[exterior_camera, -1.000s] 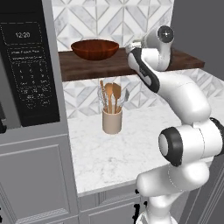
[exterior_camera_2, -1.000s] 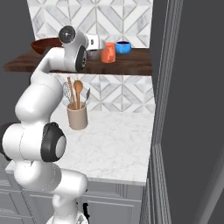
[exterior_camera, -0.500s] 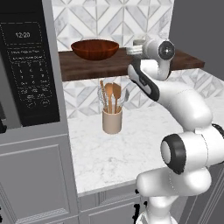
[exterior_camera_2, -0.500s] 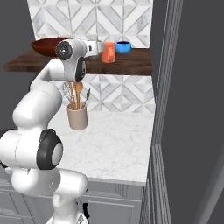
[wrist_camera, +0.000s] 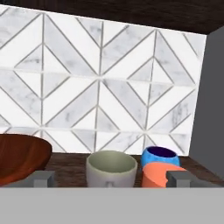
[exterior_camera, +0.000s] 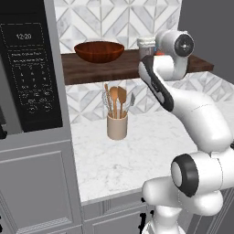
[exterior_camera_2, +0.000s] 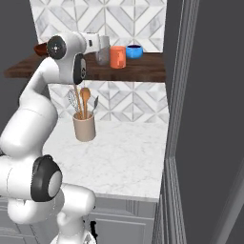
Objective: Gather all objects into one cabinet and sort the glasses and bowls to opposite sides.
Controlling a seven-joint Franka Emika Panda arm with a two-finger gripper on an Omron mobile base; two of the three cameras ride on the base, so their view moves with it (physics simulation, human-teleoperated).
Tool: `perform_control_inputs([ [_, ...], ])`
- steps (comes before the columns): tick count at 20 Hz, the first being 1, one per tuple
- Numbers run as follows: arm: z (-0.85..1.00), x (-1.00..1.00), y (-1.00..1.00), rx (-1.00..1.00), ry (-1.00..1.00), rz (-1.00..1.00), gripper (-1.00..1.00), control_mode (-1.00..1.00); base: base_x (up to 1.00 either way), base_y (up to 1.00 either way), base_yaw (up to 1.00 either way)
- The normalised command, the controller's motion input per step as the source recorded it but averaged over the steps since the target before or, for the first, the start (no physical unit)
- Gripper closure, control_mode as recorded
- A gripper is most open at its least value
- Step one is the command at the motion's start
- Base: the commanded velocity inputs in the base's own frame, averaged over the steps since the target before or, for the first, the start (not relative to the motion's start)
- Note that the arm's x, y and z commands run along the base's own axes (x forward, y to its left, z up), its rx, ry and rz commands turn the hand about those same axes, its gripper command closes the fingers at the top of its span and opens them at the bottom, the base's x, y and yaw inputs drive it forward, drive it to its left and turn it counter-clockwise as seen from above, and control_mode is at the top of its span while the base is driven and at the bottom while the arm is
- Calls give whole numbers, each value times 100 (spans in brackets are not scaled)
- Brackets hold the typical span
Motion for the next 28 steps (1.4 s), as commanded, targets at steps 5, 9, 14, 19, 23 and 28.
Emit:
perform_control_inputs([
  [5, 54, -40, 0, 4, 37, 0, -100, -100, 0, 0, 0],
  [9, -73, -83, 0, 5, 12, 0, -100, -100, 0, 0, 0],
  [14, -91, -100, 11, 1, 5, 0, -100, -100, 0, 0, 0],
  [19, -39, -62, 16, 2, 27, 0, -100, -100, 0, 0, 0],
  [23, -8, 1, 7, 4, 34, 0, -100, -100, 0, 0, 0],
  [28, -52, 7, 1, 3, 24, 0, -100, -100, 0, 0, 0],
])
